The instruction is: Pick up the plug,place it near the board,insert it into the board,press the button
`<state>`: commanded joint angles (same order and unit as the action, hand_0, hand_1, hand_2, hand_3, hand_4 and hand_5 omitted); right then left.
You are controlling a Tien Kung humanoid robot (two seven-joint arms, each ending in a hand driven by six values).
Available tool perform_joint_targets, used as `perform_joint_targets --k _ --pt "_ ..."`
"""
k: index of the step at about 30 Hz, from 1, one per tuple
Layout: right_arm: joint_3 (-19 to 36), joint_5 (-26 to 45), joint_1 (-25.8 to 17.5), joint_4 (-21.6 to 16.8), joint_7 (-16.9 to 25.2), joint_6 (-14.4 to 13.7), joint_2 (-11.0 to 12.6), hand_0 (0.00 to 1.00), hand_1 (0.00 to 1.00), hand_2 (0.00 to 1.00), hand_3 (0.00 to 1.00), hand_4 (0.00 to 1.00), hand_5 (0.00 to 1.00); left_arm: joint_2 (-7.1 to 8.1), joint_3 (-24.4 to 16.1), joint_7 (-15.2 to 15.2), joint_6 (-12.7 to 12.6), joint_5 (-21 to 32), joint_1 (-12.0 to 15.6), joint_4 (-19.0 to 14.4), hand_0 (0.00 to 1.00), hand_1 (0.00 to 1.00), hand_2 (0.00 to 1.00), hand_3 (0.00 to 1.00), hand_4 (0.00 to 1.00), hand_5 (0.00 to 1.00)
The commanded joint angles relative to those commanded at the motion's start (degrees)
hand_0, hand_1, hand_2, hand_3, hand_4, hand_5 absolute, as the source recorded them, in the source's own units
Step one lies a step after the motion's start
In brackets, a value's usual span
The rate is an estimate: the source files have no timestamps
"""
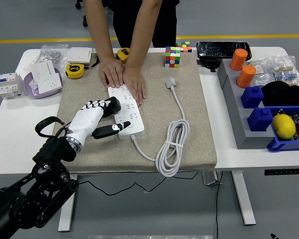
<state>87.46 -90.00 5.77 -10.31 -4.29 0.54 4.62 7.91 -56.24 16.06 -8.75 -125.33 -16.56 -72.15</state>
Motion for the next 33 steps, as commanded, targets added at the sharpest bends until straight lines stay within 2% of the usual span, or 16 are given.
perform_joint_targets --k 9,33 --pt "-0.16 0.22 0.07 0.0 0.0 0.02 -0.01 0.839 0.752 0.763 0.793 0.998 0.947 -0.17 1.86 0.15 0.25 0.35 -1.13 0.51 0.998 0.998 0.998 0.926 0.998 0.998" --pt "-0.18 0.09 0.13 0.0 0.03 0.04 0.01 0.838 0.752 0.761 0.792 0.998 0.948 -0.36 1.65 -0.08 0.77 0.23 -2.64 1.8 0.998 0.998 0.998 0.927 0.998 0.998"
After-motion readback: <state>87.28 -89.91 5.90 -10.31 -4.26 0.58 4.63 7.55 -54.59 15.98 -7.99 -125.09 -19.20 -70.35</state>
